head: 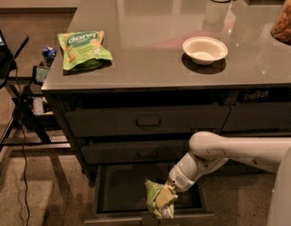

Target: Place green jalapeno chip bag into bottom drawer

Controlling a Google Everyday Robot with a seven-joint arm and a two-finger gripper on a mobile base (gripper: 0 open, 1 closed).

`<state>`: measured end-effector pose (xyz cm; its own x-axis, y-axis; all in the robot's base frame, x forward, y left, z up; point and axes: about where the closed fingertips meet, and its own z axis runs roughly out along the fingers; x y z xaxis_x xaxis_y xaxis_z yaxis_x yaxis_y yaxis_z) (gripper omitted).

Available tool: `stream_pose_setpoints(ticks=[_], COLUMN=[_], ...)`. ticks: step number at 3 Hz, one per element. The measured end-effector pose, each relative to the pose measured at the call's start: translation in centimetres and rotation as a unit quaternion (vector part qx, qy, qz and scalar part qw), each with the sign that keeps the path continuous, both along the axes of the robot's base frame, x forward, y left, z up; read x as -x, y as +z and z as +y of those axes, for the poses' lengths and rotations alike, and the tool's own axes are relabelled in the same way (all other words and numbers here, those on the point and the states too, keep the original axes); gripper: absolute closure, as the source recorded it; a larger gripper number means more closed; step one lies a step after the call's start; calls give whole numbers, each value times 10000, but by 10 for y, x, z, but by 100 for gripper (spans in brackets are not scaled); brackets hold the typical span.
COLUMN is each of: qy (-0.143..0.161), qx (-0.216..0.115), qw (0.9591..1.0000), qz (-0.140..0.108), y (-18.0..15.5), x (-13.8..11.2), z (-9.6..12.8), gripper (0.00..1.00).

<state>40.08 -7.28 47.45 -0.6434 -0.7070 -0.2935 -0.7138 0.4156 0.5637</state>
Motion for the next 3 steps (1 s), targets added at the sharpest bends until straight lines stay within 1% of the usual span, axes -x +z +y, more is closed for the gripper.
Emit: stream_pose_setpoints(ticks=[1, 2, 3], qy=[-455, -761, -762], qx=[-57, -178, -178], qw=[9989, 9969, 9969], qz=[53, 91, 91], y=[-40, -76, -76], x=[-11, -30, -30], z=[-1, 4, 4], gripper=[100, 100, 100])
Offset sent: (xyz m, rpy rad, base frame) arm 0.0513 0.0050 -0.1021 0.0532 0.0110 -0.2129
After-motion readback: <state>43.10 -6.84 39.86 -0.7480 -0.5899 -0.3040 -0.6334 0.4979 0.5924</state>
